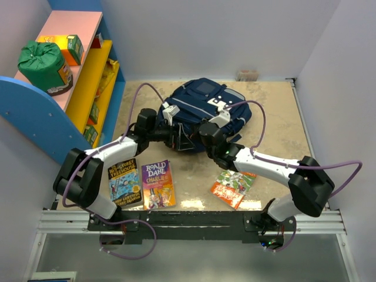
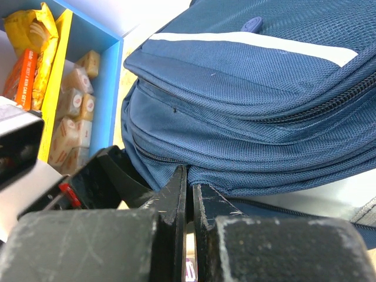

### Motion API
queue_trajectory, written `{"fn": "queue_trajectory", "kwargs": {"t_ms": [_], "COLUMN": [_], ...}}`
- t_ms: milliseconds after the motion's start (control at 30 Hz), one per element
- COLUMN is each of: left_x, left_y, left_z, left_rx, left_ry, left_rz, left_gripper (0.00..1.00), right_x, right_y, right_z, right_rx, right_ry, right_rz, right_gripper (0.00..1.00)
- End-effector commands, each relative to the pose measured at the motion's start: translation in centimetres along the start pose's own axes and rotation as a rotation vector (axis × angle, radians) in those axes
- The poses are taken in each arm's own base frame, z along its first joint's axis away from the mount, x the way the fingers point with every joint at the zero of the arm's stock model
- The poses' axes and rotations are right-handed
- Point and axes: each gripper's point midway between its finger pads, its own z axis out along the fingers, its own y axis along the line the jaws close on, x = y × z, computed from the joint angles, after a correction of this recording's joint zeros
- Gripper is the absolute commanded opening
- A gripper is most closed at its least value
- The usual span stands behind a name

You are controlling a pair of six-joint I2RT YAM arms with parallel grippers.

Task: Pack the student bag
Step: Unzip the student bag at the center of the board.

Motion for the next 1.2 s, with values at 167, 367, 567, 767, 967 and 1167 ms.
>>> {"fn": "queue_trajectory", "kwargs": {"t_ms": [167,367,567,767,967,1167], "left_x": [-2.5,-2.5,-3.2,-4.7,-5.1,-5.3], "left_y": [7.9,8.5,8.2,7.7,8.6,9.2], "left_z": [-2.8,-3.4,-3.0,-1.5,-1.8,-3.2], "left_rx": [-0.34,-0.395,-0.364,-0.291,-0.358,-0.435], "left_ry": [-0.111,-0.106,-0.125,-0.157,-0.164,-0.163], "left_rz": [-0.007,-0.001,0.039,0.11,0.174,0.252], "left_gripper": [0.96,0.96,0.94,0.92,0.78,0.51], "right_x": [-7.2,-7.0,-5.9,-3.9,-4.0,-3.2], "right_y": [7.7,7.6,8.9,10.6,11.2,10.9], "right_z": [-3.1,-3.3,-3.5,-4.3,-5.1,-5.2], "right_rx": [-0.216,-0.222,-0.257,-0.309,-0.318,-0.321], "right_ry": [-0.168,-0.17,-0.139,-0.086,-0.079,-0.055], "right_rz": [0.155,0.152,0.13,0.128,0.124,0.132], "right_gripper": [0.0,0.0,0.0,0.0,0.0,0.0]}}
